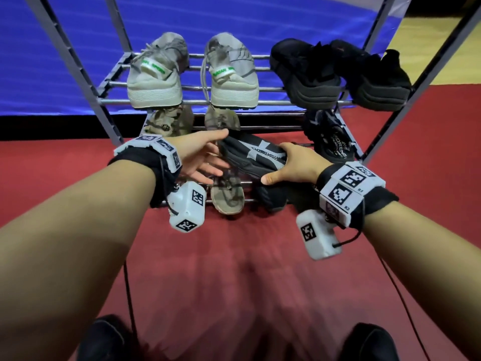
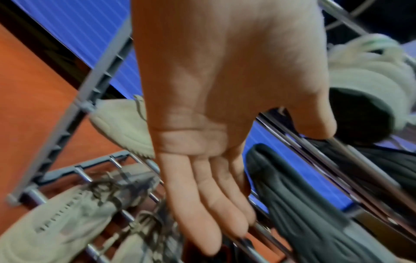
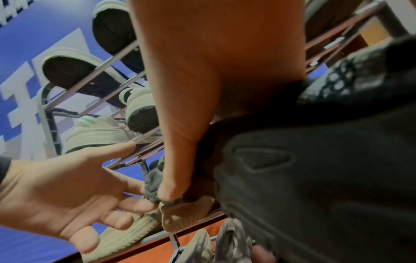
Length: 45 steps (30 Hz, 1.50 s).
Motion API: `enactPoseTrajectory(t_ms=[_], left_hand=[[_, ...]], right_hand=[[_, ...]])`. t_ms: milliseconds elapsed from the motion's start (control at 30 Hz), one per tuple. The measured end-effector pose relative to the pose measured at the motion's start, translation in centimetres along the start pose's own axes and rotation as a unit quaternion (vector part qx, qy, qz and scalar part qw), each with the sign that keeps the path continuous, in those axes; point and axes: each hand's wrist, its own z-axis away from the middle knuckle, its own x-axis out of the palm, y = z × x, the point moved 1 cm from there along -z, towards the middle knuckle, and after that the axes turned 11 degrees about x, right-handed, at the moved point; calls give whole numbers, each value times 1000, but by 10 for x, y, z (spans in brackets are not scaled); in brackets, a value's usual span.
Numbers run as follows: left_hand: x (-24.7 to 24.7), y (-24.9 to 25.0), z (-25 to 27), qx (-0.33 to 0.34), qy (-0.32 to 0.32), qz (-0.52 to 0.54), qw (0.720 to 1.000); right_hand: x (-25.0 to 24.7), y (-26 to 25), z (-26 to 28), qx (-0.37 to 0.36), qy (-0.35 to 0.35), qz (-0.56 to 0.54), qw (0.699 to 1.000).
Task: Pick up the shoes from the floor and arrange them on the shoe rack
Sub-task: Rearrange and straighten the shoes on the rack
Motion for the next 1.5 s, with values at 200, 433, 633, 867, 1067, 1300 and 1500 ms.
enactPoseTrajectory(t_ms=[200, 433, 633, 867, 1067, 1300, 1500], left_hand=[[52, 12, -15, 7, -82, 6, 997], [54, 16, -32, 126, 104, 95, 982], [24, 11, -35, 104, 165, 78, 978], [28, 10, -41, 103, 174, 78, 976], [38, 9, -43, 94, 141, 101, 980], [75, 10, -47, 51, 56, 19, 997], [103, 24, -55, 50, 47, -24, 997]], right_hand=[[12, 6, -3, 70, 43, -26, 996], [5, 10, -7, 23, -45, -171, 984], [4, 17, 0, 79, -189, -322, 924], [34, 15, 2, 101, -235, -391, 884], [47, 19, -8, 95, -114, -463, 874], [70, 77, -40, 89, 2, -469, 879], [14, 82, 15, 102, 118, -438, 885]])
